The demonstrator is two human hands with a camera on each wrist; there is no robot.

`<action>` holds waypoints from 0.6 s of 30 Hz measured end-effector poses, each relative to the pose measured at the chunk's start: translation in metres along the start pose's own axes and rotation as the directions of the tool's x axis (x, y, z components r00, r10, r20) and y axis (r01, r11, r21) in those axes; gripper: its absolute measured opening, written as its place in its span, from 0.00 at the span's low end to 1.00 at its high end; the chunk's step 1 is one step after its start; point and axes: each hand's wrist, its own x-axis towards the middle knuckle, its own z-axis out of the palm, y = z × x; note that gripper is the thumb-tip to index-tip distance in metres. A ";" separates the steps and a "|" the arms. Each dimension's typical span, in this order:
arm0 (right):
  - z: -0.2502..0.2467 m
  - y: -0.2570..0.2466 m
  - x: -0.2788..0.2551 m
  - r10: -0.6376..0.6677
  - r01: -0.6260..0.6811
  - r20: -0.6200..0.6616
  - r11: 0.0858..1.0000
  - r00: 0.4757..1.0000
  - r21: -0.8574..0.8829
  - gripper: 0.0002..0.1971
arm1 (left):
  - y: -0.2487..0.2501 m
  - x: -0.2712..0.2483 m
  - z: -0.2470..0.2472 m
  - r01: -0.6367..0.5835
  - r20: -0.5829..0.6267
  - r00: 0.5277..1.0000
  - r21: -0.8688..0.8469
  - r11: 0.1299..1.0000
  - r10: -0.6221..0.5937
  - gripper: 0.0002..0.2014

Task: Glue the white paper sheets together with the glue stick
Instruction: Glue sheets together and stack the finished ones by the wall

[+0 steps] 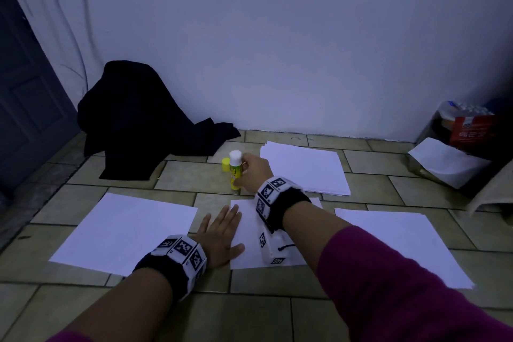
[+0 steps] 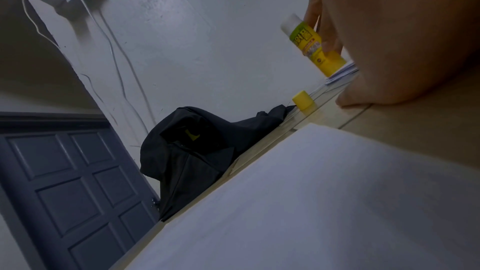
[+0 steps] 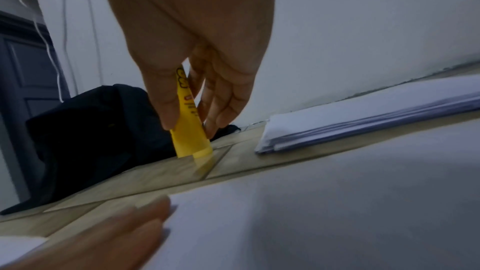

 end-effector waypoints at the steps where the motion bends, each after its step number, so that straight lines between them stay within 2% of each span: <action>1: 0.005 -0.002 0.003 -0.002 0.002 0.003 0.999 1.000 -0.040 0.21 | 0.000 0.000 0.000 -0.002 -0.003 1.000 -0.006 1.000 0.002 0.60; 3: 0.013 -0.004 0.007 -0.005 0.008 0.023 0.990 1.000 -0.139 0.20 | 0.000 0.000 -0.001 -0.011 0.004 1.000 -0.004 1.000 0.011 0.63; 4: 0.016 -0.004 0.008 -0.010 0.015 0.031 0.985 0.999 -0.170 0.18 | -0.001 0.000 -0.002 -0.016 0.010 1.000 -0.006 1.000 0.016 0.69; 5: 0.018 -0.005 0.009 -0.017 0.022 0.031 0.983 0.999 -0.182 0.17 | -0.001 0.000 -0.002 -0.024 0.028 0.999 0.000 1.000 0.024 0.75; 7: 0.020 -0.006 0.011 -0.032 0.035 0.018 0.982 0.999 -0.185 0.14 | -0.002 0.000 -0.003 -0.035 0.048 0.998 0.006 0.999 0.034 0.79; 12: 0.020 -0.010 0.014 -0.013 0.019 0.027 0.968 1.000 -0.250 0.16 | -0.002 -0.002 -0.005 -0.006 0.056 0.998 -0.006 1.000 0.006 0.81; 15: 0.016 -0.011 0.009 0.048 -0.042 0.021 0.969 0.999 -0.242 0.24 | -0.002 -0.002 -0.004 -0.001 0.053 0.999 -0.002 1.000 0.002 0.81; 17: 0.007 -0.008 0.003 0.074 -0.070 0.019 0.982 0.997 -0.175 0.28 | -0.002 -0.001 -0.005 0.006 0.063 0.998 -0.002 1.000 -0.005 0.78; 18: 0.000 -0.006 -0.002 0.072 -0.070 0.020 0.991 0.997 -0.112 0.30 | -0.001 -0.001 -0.006 0.017 0.070 0.997 -0.009 1.000 -0.016 0.73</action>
